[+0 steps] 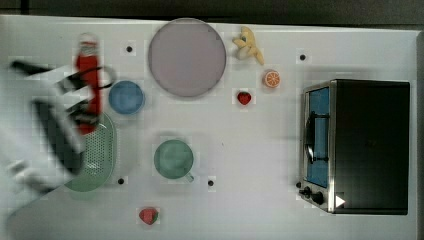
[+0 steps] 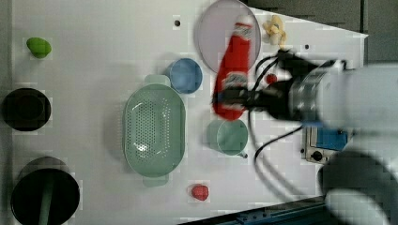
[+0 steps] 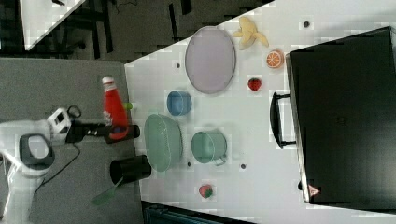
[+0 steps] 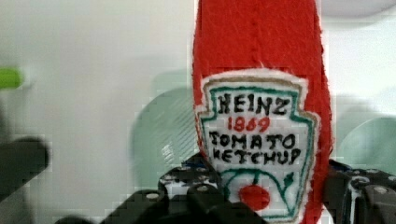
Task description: Pick ketchup from strainer and place it on the table
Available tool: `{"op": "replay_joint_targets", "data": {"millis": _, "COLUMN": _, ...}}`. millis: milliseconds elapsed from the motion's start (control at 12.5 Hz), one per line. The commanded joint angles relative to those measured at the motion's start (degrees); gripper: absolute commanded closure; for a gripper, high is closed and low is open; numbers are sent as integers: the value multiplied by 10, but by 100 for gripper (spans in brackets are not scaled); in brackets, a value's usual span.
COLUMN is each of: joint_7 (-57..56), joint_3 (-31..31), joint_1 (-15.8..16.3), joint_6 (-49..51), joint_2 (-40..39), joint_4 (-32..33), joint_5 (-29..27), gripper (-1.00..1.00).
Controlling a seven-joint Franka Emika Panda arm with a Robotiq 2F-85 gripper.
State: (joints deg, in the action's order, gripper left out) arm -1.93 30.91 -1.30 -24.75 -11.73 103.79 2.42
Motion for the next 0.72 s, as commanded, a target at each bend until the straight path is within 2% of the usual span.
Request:
{"op": "replay_joint_targets", "data": {"millis": 80, "joint_7": -106, "joint_3": -80, "joint_1": -59, "joint_6": 2, "joint_2": -20, "joint_4": -22, "joint_5": 3, "gripper": -21}}
{"op": "replay_joint_targets", "data": {"millis": 400, "joint_7": -191, "joint_3": -199, "joint_1": -71, "joint_6": 2, "joint_2": -25, "joint_4": -12, "joint_5": 3, "gripper": -21}}
{"op": "replay_joint_targets", "data": {"millis": 720, "joint_7": -268, "joint_3": -286, "joint_1": -72, "joint_6": -8, "joint_2": -28, "joint_4": 47, "joint_5": 3, "gripper": -21}}
